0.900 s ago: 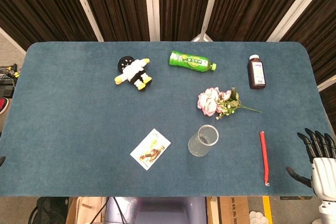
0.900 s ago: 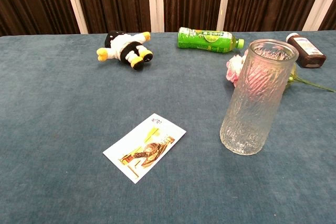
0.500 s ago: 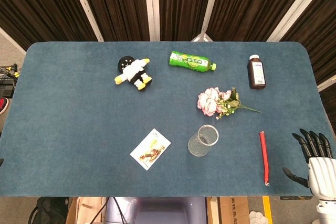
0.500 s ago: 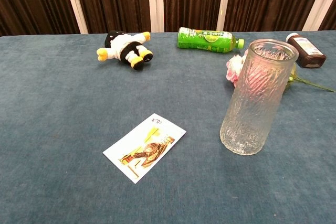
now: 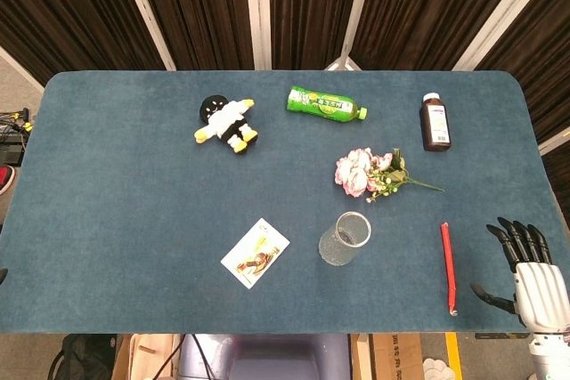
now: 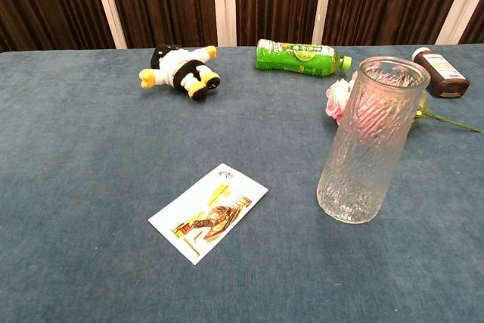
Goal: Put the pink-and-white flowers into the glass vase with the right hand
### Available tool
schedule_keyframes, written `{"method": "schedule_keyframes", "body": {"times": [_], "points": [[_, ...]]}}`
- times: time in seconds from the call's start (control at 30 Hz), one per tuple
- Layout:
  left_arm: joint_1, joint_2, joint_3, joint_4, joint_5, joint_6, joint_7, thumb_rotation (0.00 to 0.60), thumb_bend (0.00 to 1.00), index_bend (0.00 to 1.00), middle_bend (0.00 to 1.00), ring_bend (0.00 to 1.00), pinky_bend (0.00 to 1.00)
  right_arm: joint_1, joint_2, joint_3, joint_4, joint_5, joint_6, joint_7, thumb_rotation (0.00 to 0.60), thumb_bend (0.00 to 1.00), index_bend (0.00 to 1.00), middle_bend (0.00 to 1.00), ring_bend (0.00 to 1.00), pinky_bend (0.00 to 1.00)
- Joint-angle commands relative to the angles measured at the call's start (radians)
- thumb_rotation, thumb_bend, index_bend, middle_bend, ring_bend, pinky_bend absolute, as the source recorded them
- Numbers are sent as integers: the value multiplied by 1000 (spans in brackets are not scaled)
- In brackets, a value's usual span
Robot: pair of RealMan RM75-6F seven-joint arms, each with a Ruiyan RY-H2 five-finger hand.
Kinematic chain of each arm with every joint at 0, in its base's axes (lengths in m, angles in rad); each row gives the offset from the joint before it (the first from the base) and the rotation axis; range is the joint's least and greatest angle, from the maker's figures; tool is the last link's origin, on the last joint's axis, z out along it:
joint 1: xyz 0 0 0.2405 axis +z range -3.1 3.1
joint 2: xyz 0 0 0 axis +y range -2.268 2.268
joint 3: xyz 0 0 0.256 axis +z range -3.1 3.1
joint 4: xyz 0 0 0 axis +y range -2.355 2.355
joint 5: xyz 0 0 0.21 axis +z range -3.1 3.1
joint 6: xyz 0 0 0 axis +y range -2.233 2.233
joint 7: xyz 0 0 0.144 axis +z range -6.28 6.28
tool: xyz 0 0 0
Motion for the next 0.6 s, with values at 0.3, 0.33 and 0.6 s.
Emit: {"method": "schedule_keyframes", "body": {"times": [0.3,0.33,0.6], "points": [[-9,-9,-6,1,-7,-10,13,600,197,139,0,0,0,128,38,112,-37,153,-185,102,600,123,165,102,49,0],[-10,-12,-7,2,-6,-10,15,600,197,139,0,0,0,155,50,130,-40,184,-231,94,600,123,161,95,43,0],[-16,-25,-9,3,-14,-18,52,600,197,139,0,0,0,383,83,231,-20,454,-586,-38,600,123,90,53,19,0]]}}
